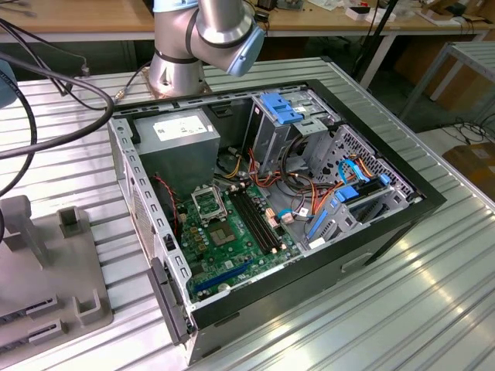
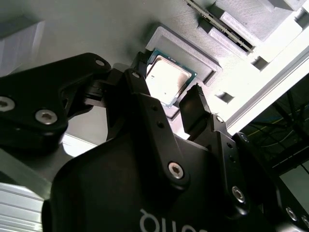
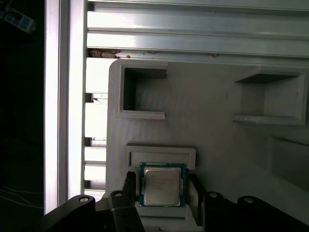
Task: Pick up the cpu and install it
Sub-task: 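Pick up the cpu and move it towards the insertion slot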
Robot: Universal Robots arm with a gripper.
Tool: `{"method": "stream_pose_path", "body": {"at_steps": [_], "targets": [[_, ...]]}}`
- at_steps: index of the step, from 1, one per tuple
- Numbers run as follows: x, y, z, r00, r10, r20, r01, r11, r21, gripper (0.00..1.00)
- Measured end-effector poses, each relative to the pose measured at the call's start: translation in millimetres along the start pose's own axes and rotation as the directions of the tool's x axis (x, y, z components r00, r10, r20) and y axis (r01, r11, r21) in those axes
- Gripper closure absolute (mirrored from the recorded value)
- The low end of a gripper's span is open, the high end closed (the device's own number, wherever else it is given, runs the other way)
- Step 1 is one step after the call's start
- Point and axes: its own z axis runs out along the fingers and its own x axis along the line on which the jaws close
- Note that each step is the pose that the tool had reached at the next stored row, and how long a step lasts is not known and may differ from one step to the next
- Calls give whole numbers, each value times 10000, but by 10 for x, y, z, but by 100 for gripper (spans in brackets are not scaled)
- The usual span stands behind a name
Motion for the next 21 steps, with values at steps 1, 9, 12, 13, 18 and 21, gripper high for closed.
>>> {"method": "stream_pose_path", "body": {"at_steps": [1,9,12,13,18,21], "targets": [[0,0,2,10000,0,-1,0,10000,1,45],[-1,0,13,10000,0,1,0,10000,0,45],[0,0,13,10000,0,0,0,10000,0,53],[0,0,13,10000,0,0,0,10000,0,53],[-4,1,-12,10000,4,-1,-4,10000,-1,53],[-6,-1,-53,10000,3,-10,-3,10000,1,53]]}}
